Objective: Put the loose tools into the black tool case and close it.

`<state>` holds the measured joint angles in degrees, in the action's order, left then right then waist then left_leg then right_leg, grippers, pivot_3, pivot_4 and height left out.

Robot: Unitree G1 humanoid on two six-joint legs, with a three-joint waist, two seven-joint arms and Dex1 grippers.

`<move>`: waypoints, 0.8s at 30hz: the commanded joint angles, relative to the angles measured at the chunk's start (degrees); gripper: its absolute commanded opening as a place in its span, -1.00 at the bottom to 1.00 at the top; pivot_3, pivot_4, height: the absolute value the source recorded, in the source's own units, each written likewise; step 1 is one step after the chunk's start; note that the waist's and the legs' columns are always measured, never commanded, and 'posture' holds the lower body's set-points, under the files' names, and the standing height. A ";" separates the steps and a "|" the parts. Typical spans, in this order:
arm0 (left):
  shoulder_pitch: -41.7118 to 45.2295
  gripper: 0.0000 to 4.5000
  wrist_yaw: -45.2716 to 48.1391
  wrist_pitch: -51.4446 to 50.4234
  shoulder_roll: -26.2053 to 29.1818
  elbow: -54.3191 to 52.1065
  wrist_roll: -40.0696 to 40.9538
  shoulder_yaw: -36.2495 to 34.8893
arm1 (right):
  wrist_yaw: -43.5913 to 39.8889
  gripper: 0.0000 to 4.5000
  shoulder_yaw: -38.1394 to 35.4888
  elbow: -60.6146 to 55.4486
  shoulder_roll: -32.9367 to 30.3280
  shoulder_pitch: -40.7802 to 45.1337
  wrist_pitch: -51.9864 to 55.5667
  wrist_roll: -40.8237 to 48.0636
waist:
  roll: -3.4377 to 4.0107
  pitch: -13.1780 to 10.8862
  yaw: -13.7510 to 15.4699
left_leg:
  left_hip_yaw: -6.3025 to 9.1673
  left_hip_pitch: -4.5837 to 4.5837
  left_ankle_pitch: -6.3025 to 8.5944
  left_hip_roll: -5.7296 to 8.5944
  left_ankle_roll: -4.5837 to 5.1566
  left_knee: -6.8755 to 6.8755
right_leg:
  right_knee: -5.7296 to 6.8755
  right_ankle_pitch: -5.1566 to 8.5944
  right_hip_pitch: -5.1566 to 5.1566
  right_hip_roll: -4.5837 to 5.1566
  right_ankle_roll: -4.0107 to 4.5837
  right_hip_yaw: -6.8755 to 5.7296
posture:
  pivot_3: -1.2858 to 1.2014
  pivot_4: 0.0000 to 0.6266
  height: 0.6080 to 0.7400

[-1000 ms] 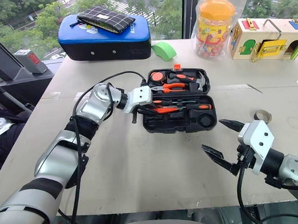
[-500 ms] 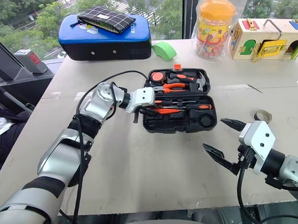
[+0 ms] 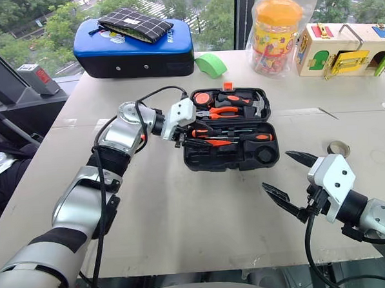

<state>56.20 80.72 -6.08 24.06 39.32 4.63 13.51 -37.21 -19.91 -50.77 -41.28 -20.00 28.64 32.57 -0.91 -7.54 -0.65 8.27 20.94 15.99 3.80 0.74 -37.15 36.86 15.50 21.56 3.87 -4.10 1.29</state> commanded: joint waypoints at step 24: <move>-9.40 -0.98 -14.71 -13.30 -4.31 -10.92 4.34 -4.78 | 1.79 1.00 0.20 -1.81 0.38 0.80 0.93 0.55 | 0.06 0.06 0.25 | 0.01 -0.02 -0.02 0.00 -0.03 -0.04 | 0.08 0.00 0.01 0.04 0.01 0.02 | 0.03 -0.52 1.00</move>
<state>45.62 67.65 -19.48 19.59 31.44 7.70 10.81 -35.80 -18.75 -50.70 -41.18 -19.33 29.91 32.27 -0.85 -7.48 -0.40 8.29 20.92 15.97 3.80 0.71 -37.19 36.94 15.50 21.57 3.91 -4.09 1.31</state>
